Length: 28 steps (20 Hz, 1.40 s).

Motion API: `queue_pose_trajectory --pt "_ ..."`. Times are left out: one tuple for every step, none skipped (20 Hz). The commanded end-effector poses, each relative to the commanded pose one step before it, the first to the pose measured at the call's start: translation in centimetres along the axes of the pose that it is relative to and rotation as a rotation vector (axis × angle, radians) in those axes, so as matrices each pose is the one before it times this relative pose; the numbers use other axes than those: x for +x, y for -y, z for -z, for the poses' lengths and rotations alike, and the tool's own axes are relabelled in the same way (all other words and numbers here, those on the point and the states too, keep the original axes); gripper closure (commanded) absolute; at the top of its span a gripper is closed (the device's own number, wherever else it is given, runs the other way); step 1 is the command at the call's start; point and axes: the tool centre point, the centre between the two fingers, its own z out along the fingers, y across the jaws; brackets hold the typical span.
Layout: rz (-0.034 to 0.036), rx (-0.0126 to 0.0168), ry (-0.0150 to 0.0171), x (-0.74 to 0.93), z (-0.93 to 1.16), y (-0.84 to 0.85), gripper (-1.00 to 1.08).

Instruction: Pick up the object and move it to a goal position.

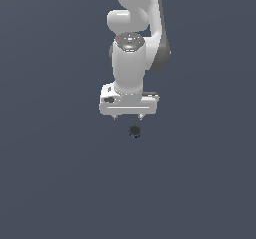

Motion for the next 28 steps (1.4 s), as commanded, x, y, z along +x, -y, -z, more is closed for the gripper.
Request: queue_pose_trajectory --pt "0.0 0.0 0.0 0.0 0.0 -0.001 -0.92" --pt "0.00069 0.00024 0.00065 -0.017 -0.009 0.024 -0.92" --pt "0.00218 0.00084 0.00213 -0.045 -0.039 0.078 -0.92" --pt "0.0035 0.00135 0.00342 -0.076 -0.059 0.124 -0.92" --pt "0.00487 0.00189 0.00477 -0.105 -0.082 0.173 -0.92" --pt "0.00619 0.00243 0.00607 -0.134 -0.104 0.22 -0.92" --pt "0.00676 0.00268 0.00666 -0.146 -0.112 0.242 -0.92" --pt "0.00541 0.00218 0.00538 -0.116 -0.09 0.196 -0.92" --pt "0.00391 0.00161 0.00394 -0.086 -0.063 0.143 -0.92" --pt "0.00247 0.00106 0.00257 -0.054 -0.04 0.094 -0.92" --pt "0.00098 0.00046 0.0011 -0.025 -0.013 0.039 -0.92" --pt "0.0 0.0 0.0 0.011 -0.01 0.01 -0.92" --pt "-0.00142 -0.00064 -0.00154 0.023 0.031 -0.065 -0.92" --pt "0.0 0.0 0.0 0.016 -0.043 -0.042 -0.92" --pt "0.00244 -0.00032 -0.00038 -0.015 -0.02 0.033 -0.92" --pt "0.00377 -0.00009 0.00027 -0.014 -0.086 0.022 -0.92" --pt "0.00534 -0.00016 0.0003 -0.019 -0.124 0.027 -0.92" --pt "0.00683 -0.00026 0.00025 -0.022 -0.161 0.026 -0.92" --pt "0.00839 -0.00035 0.00022 -0.025 -0.196 0.033 -0.92" --pt "0.0099 -0.00042 0.0002 -0.03 -0.232 0.036 -0.92" --pt "0.0114 -0.00048 0.00021 -0.035 -0.267 0.042 -0.92" --pt "0.01283 -0.0005 0.00023 -0.04 -0.299 0.049 -0.92" --pt "0.01427 -0.0005 0.00029 -0.046 -0.332 0.057 -0.92" --pt "0.01586 -0.00048 0.00036 -0.053 -0.367 0.067 -0.92" --pt "0.01738 -0.00046 0.0004 -0.06 -0.4 0.077 -0.92" --pt "0.01893 -0.00044 0.00041 -0.067 -0.435 0.086 -0.92" --pt "0.02052 -0.00039 0.00042 -0.074 -0.469 0.098 -0.92" --pt "0.02211 -0.00032 0.00044 -0.082 -0.503 0.11 -0.92"
